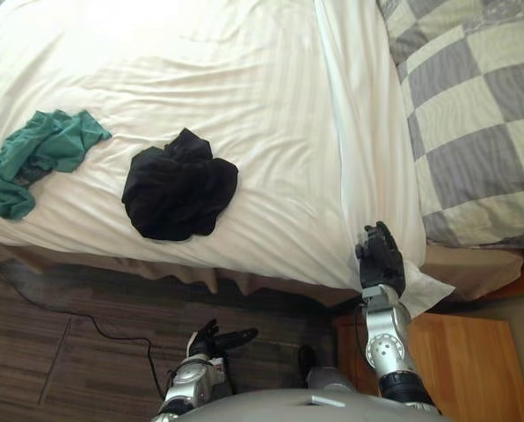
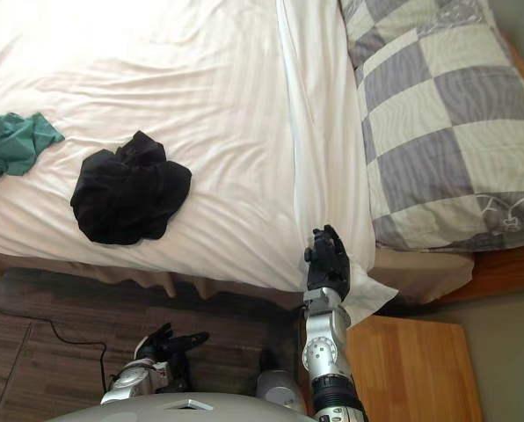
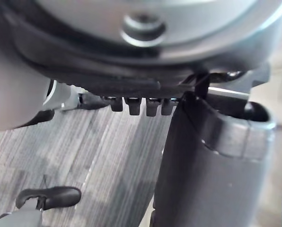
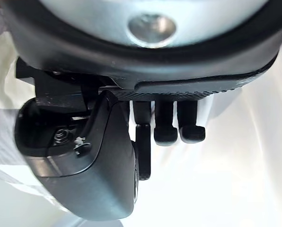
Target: Tidy up the quilt and then pick up the clothes from the bed and put them into the laundry hamper
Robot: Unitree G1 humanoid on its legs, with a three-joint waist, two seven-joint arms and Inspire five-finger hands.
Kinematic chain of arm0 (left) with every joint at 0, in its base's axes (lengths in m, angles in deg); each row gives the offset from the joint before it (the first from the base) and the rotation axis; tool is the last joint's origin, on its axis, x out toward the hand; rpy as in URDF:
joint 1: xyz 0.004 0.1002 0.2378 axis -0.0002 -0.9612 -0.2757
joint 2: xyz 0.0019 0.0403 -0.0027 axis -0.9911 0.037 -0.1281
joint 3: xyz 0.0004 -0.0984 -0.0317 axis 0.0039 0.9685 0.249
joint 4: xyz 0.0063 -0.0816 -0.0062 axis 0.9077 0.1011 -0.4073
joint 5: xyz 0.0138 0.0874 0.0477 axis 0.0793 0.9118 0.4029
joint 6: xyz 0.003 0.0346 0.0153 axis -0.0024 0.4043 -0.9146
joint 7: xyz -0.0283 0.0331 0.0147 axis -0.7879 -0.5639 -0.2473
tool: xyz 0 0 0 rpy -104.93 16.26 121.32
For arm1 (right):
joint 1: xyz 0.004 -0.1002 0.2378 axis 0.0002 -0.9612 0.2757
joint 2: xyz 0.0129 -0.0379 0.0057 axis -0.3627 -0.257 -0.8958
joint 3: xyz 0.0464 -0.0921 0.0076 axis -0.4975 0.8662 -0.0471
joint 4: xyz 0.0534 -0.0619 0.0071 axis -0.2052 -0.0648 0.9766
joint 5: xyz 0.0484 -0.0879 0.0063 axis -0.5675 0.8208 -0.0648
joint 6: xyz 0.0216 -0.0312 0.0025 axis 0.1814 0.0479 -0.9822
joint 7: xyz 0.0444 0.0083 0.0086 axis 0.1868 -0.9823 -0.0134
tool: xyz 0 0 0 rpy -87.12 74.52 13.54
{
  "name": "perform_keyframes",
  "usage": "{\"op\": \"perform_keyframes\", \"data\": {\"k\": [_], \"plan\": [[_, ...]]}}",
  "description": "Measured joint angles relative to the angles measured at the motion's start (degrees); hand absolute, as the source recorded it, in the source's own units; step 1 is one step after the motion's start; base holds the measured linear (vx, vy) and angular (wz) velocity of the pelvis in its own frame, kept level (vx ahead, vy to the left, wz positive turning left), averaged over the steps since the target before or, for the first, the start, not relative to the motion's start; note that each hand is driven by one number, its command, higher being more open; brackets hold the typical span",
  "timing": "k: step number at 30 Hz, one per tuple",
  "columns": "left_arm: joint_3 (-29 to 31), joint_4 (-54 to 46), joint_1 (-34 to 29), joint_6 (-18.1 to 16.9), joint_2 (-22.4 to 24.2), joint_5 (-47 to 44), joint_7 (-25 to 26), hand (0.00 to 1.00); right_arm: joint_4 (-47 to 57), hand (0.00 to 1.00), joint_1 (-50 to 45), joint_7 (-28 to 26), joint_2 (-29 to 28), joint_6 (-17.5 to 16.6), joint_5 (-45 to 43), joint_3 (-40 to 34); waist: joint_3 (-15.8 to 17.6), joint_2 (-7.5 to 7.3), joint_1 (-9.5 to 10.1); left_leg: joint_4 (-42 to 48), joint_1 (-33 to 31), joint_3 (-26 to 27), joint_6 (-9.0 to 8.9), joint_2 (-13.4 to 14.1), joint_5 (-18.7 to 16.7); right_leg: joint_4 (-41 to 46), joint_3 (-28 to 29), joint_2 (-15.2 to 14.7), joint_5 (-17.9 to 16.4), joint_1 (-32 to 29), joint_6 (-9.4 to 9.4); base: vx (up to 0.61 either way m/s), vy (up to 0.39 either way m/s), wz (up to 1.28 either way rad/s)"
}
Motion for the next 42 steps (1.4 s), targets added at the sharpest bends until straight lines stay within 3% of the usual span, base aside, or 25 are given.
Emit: {"op": "perform_keyframes", "data": {"k": [7, 8, 17, 23, 27, 29, 33, 38, 42], "plan": [[0.4, 1.5, 0.1, 1.0, -1.6, 0.0, 0.2, 1.00, -4.6, 0.00, -0.1, -1.1, 0.0, 2.5, 2.0, -1.4, -1.5, -0.95, 0.00, 0.0, 3.1, 0.7, -0.95, 0.9, -0.7, -2.3, 0.4, 1.3, 0.3, 3.9, -0.42, 0.06, -0.034, -0.05], [1.3, 1.6, 0.1, 1.1, -1.8, 0.0, 0.3, 1.00, -4.6, 0.00, 0.0, -1.1, -0.3, 3.4, 2.0, -2.4, -2.0, -1.71, 0.02, 0.0, 3.6, 1.6, -1.00, 1.0, -0.8, -2.3, 1.0, 1.4, 0.3, 4.1, -0.44, 0.03, -0.009, -0.16], [5.7, 2.1, -0.5, 1.5, -2.5, 0.0, 0.5, 1.00, -4.8, 0.00, -1.1, -1.1, -3.0, 6.1, 2.1, -6.4, -2.0, -2.25, -0.07, 0.0, 7.7, 5.8, -1.56, 1.2, -2.1, -3.0, 4.2, 1.7, 0.4, 6.5, -0.64, 0.02, 0.003, -0.20], [5.8, 2.3, -0.2, 2.4, -2.8, 0.1, 0.5, 1.00, -13.2, 0.00, -1.2, -3.1, -3.2, 6.4, 5.6, -9.2, -1.9, -3.38, -0.18, 0.0, 10.8, 7.8, -2.17, 1.5, -3.2, -3.5, 5.7, 2.1, 0.5, 8.8, -0.69, 0.01, -0.009, -0.15], [5.9, 2.2, -0.3, 2.4, -3.1, 0.0, 0.4, 1.00, -18.2, 0.00, -1.3, -3.1, -3.8, 7.7, 8.0, -15.0, -1.9, -4.40, -0.41, 0.0, 11.1, 8.0, -2.18, 1.5, -3.4, -4.2, 5.7, 2.0, 0.7, 9.4, -1.06, 0.00, 0.000, 0.00], [7.2, 2.3, -0.5, 2.4, -3.0, 0.0, 0.4, 1.00, -21.2, 0.00, -1.5, -2.6, -4.1, 8.5, 9.1, -17.7, -1.9, -4.43, -1.07, 0.0, 11.6, 8.3, -2.34, 1.5, -3.6, -4.2, 5.7, 2.0, 0.7, 9.8, -1.07, 0.00, -0.031, -0.08], [8.3, 2.1, -1.1, 2.2, -3.0, 0.0, 0.3, 1.00, -30.1, 0.00, -4.9, 3.8, -4.1, 11.4, 8.9, -24.8, -1.6, -3.68, -1.62, 0.0, 12.3, 9.4, -2.47, 1.7, -4.3, -4.1, 6.1, 2.1, 0.8, 9.8, -1.07, 0.00, -0.030, -0.13], [10.5, 2.0, -2.2, 2.2, -2.5, 0.0, 0.2, 1.00, -33.2, 0.00, -13.8, 6.5, -4.2, 12.8, 8.7, -26.5, -1.2, -1.37, -2.52, 0.0, 13.2, 11.3, -2.53, 2.1, -4.9, -2.2, 6.7, 2.5, 0.8, 8.7, -1.05, -0.01, -0.034, -0.22], [12.3, 2.0, -2.6, 2.2, -2.6, 0.0, 0.3, 1.00, -33.0, 0.00, -16.0, 7.3, -4.1, 12.5, 8.6, -27.0, -1.5, -1.55, -2.97, 0.0, 13.2, 11.4, -2.42, 2.7, -4.9, -0.9, 6.6, 2.8, 0.8, 7.9, -1.01, -0.04, -0.052, -0.03]]}}
